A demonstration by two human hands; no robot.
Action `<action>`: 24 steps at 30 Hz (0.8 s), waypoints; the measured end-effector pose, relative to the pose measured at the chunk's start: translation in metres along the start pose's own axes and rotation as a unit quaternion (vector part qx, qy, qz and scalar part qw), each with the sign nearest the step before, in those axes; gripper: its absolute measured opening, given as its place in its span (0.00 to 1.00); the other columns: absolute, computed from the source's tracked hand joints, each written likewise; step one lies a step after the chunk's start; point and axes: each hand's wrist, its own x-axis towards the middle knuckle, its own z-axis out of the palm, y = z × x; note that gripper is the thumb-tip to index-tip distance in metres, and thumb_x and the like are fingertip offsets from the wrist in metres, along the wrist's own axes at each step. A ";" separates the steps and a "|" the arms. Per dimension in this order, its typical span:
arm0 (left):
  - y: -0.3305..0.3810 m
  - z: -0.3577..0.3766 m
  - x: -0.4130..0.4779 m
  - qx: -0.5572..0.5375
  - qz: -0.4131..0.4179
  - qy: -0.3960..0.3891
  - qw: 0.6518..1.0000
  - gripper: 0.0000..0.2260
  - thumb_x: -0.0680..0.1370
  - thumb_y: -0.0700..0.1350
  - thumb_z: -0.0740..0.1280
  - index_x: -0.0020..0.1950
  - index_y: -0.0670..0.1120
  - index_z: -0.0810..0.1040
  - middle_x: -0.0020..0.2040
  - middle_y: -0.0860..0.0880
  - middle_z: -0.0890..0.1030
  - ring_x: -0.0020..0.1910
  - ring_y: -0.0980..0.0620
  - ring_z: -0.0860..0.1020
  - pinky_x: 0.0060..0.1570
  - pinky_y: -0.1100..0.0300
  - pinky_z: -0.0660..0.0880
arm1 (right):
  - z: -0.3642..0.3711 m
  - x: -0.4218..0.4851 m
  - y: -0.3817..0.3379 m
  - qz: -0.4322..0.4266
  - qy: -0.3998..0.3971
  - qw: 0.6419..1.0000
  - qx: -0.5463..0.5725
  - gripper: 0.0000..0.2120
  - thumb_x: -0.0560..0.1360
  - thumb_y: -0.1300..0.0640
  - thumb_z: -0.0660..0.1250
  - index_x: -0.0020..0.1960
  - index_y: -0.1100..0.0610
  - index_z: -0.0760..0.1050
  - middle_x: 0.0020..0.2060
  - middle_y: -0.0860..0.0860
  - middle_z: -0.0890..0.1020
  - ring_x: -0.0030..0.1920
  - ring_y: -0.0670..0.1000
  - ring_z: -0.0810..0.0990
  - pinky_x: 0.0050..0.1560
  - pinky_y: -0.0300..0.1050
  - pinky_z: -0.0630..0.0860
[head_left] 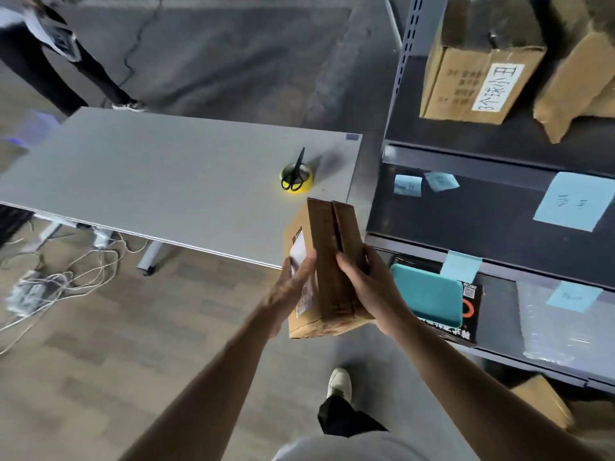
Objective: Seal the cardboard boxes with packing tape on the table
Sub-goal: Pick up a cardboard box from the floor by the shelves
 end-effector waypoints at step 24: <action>0.025 -0.229 0.077 -0.065 -0.011 0.027 0.997 0.39 0.67 0.72 0.59 0.75 0.58 0.59 0.65 0.59 0.73 0.56 0.60 0.75 0.59 0.53 0.67 | 0.202 0.122 -0.073 -0.001 0.000 0.999 -0.052 0.19 0.76 0.42 0.69 0.63 0.47 0.74 0.52 0.41 0.82 0.52 0.42 0.82 0.55 0.42 0.78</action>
